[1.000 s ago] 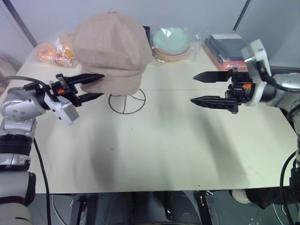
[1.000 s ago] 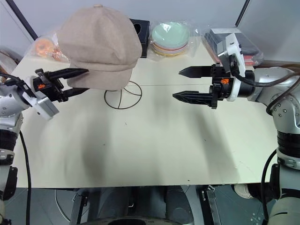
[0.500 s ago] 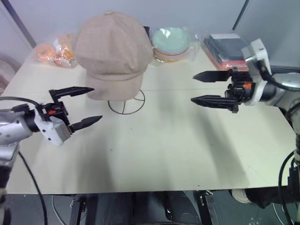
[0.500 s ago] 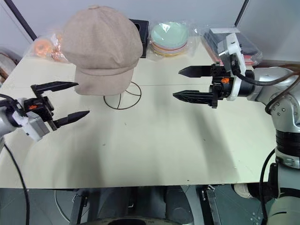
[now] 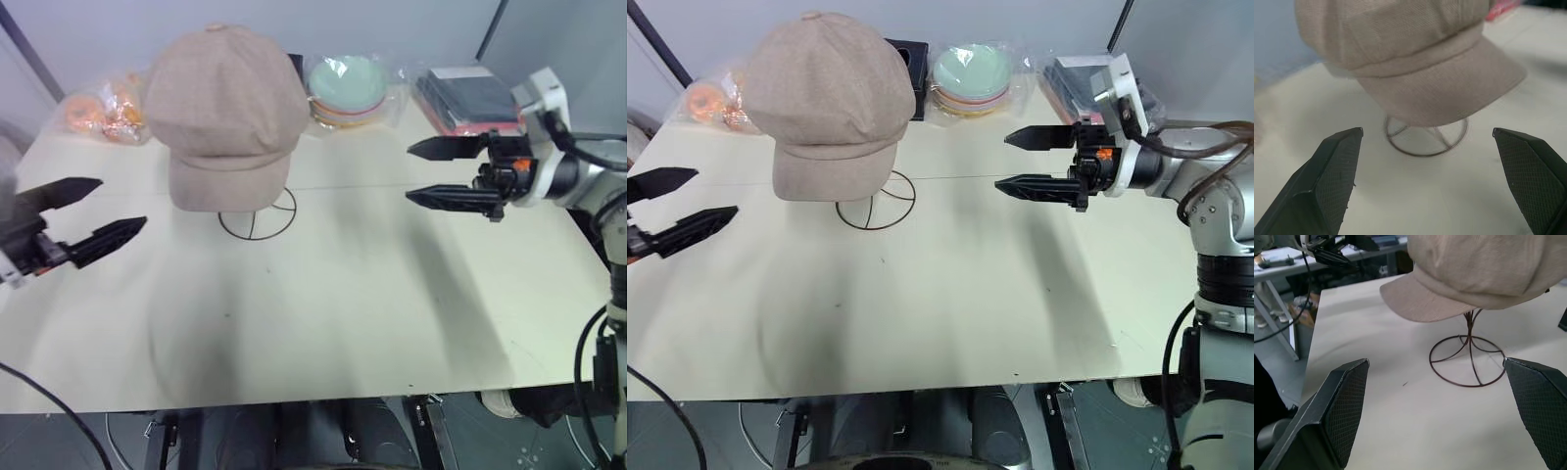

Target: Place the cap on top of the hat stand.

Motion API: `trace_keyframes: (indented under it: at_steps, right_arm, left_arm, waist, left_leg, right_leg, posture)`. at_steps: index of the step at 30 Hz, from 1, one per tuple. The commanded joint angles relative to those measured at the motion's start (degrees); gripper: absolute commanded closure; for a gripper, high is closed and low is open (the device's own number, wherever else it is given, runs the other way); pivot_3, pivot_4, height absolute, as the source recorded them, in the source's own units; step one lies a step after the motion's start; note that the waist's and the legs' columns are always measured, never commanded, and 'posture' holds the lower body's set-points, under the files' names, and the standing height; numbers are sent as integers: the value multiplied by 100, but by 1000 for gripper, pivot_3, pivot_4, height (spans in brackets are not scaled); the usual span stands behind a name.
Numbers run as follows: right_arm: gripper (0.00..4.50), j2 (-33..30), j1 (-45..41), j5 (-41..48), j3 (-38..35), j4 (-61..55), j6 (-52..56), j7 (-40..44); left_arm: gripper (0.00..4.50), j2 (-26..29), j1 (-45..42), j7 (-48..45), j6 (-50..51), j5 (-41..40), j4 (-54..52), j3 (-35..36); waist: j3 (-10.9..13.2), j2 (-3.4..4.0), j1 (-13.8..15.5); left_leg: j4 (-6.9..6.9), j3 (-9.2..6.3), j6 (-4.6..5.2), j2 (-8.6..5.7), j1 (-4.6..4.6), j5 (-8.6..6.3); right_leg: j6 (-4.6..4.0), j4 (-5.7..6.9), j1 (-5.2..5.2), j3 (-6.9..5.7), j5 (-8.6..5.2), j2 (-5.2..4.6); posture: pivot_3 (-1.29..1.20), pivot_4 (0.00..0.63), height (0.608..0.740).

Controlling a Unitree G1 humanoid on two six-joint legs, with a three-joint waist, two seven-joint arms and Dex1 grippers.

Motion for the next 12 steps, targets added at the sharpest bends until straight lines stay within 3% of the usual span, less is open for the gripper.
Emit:
trace_keyframes:
  at_steps: [1,7,12]
  right_arm:
    - [0,-34,-344,-5,-87,169,-11,157]
    - [0,-38,-715,40,-168,562,174,334]
    - [0,30,-717,19,-163,570,227,369]
  left_arm:
    - [49,279,-313,-465,768,-444,663,958]
    - [49,759,-640,-1341,1540,-141,1551,1536]
    - [49,694,-579,-1668,1610,437,1354,1544]
  waist:
    - [1,0,2]
    - [3,2,6]
    - [3,1,5]
  left_leg:
    - [-1,1,0,-1,0,0]
    - [-3,5,-1,12,0,0]
    - [-4,7,-2,20,-1,-1]
  right_leg:
    - [0,0,-3,0,0,5]
    - [-30,0,-9,6,-15,27]
    - [-32,-1,-10,8,-16,26]
  posture:
    - [0,150,740]
    - [0,150,740]
    - [0,150,740]
